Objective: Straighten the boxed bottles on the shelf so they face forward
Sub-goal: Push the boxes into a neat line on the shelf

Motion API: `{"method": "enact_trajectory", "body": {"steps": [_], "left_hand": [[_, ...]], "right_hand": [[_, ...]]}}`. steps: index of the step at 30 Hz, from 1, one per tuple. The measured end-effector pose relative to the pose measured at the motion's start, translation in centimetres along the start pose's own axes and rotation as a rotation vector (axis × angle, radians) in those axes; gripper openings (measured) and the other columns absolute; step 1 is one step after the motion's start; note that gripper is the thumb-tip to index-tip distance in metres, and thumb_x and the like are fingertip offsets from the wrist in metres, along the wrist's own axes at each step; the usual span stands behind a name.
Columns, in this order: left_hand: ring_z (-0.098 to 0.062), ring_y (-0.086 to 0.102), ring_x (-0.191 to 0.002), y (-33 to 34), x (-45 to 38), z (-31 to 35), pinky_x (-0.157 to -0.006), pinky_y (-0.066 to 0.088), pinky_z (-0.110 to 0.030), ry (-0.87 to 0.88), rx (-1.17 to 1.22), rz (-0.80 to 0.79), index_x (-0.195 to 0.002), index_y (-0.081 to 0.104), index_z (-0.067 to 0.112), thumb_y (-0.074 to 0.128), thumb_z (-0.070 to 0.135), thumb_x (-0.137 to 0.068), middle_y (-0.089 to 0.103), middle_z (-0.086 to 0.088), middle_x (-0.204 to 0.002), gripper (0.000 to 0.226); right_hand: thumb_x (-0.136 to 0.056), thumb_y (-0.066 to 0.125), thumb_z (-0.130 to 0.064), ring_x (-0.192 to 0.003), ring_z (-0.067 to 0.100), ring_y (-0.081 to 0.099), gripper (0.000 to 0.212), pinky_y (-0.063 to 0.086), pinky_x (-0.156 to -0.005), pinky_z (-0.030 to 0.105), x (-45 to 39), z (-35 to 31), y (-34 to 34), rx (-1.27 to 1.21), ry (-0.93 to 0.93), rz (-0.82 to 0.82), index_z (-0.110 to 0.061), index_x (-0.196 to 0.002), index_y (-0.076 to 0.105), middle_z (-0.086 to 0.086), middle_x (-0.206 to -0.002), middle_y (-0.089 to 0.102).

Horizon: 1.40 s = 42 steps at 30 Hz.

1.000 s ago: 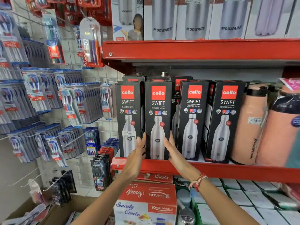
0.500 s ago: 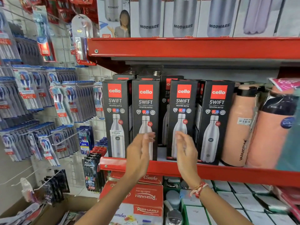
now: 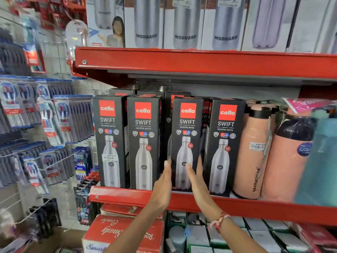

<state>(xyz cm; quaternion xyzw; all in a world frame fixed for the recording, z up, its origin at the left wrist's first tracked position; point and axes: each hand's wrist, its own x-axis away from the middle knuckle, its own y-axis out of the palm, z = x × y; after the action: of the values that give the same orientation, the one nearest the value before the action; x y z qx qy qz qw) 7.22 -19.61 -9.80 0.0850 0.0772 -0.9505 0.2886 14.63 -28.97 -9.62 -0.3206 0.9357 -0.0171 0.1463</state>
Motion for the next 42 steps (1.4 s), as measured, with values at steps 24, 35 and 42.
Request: {"method": "enact_trajectory", "body": {"steps": [24,35,42], "left_hand": [[0.0,0.055,-0.114,2.9,3.2,0.7,-0.097,0.044,-0.023,0.58,-0.43,0.061,-0.126,0.055,0.023,0.029,0.045,-0.098,0.061,0.007,-0.122,0.044],[-0.011,0.013,-0.147,8.5,0.0,0.1,-0.122,0.009,-0.043,0.027,-0.017,-0.214,-0.139,0.009,0.058,0.006,0.088,-0.07,0.014,0.015,-0.158,0.076],[0.009,0.047,-0.091,6.7,2.5,0.1,-0.08,0.037,-0.003,0.076,-0.213,-0.177,-0.141,-0.001,0.058,0.003,0.069,-0.087,0.056,0.024,-0.109,0.055]], "right_hand": [[-0.095,0.044,-0.035,-0.12,0.019,0.047,0.033,0.038,-0.101,0.034,3.9,2.6,-5.6,0.213,-0.201,0.64,-0.022,-0.125,0.046,0.002,-0.127,0.05],[-0.087,0.029,-0.066,-0.146,0.012,0.012,0.08,0.012,-0.118,0.037,2.7,1.0,-8.1,0.221,0.065,0.305,-0.026,-0.152,0.005,-0.008,-0.161,0.009],[-0.078,0.023,-0.074,-0.144,0.017,0.024,0.086,0.019,-0.114,0.037,5.1,0.1,-7.2,0.287,0.1,0.229,-0.032,-0.151,0.008,-0.009,-0.158,0.019]]}}
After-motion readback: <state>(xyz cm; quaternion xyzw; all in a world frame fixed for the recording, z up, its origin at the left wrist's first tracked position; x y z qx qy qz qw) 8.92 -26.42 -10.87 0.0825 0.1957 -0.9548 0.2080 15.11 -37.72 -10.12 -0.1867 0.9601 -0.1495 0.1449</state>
